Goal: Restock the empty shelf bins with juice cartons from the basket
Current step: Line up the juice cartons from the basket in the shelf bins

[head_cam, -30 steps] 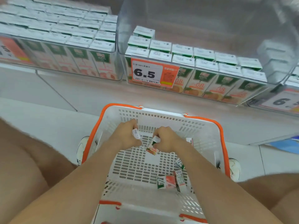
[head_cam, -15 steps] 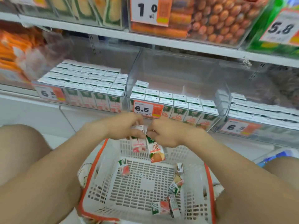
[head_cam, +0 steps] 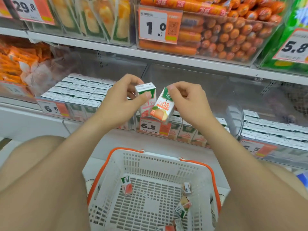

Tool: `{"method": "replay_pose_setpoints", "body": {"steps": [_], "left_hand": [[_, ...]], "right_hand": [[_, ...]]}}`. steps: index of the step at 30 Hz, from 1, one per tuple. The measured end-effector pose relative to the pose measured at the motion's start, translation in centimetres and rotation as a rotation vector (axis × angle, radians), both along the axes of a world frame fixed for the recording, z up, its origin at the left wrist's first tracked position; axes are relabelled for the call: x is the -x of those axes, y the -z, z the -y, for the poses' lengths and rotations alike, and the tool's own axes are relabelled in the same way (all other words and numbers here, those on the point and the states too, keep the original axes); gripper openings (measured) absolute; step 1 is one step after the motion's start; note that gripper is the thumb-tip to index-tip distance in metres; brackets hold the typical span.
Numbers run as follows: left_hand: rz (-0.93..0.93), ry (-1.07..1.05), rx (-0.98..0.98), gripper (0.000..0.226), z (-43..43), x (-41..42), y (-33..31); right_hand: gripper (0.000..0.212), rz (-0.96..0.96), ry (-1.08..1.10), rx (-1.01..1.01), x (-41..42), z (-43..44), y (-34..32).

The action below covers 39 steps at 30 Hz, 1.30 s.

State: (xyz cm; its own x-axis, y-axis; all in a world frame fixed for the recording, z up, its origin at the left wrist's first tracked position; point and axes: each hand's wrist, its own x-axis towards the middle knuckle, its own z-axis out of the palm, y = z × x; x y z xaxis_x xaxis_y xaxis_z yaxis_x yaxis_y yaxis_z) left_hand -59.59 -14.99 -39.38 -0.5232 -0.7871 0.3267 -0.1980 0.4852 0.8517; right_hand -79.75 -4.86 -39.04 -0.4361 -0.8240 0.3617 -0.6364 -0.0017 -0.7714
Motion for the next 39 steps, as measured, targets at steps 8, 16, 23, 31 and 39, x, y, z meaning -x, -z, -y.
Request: {"method": "replay_pose_setpoints", "body": {"steps": [8, 16, 23, 31, 39], "left_hand": [[-0.179, -0.247, -0.112, 0.021, 0.9, 0.2, 0.3], [-0.189, -0.246, -0.243, 0.026, 1.5, -0.9, 0.0], [-0.087, -0.114, -0.258, 0.024, 1.3, -1.4, -0.6], [-0.055, 0.18, -0.226, 0.024, 1.8, -3.9, -1.9], [0.763, -0.089, 0.183, 0.044, 6.1, -7.4, -0.4]], "right_hand": [[0.026, -0.323, 0.163, -0.052, 1.7, 3.4, 1.5], [0.027, -0.438, -0.079, -0.416, 1.7, 6.6, 4.0], [0.041, -0.41, -0.078, -0.286, 0.3, 5.7, 2.7], [0.041, -0.169, -0.243, 0.025, -6.3, 3.6, 0.0], [0.036, -0.278, -0.036, 0.235, -8.7, 6.2, -0.8]]}}
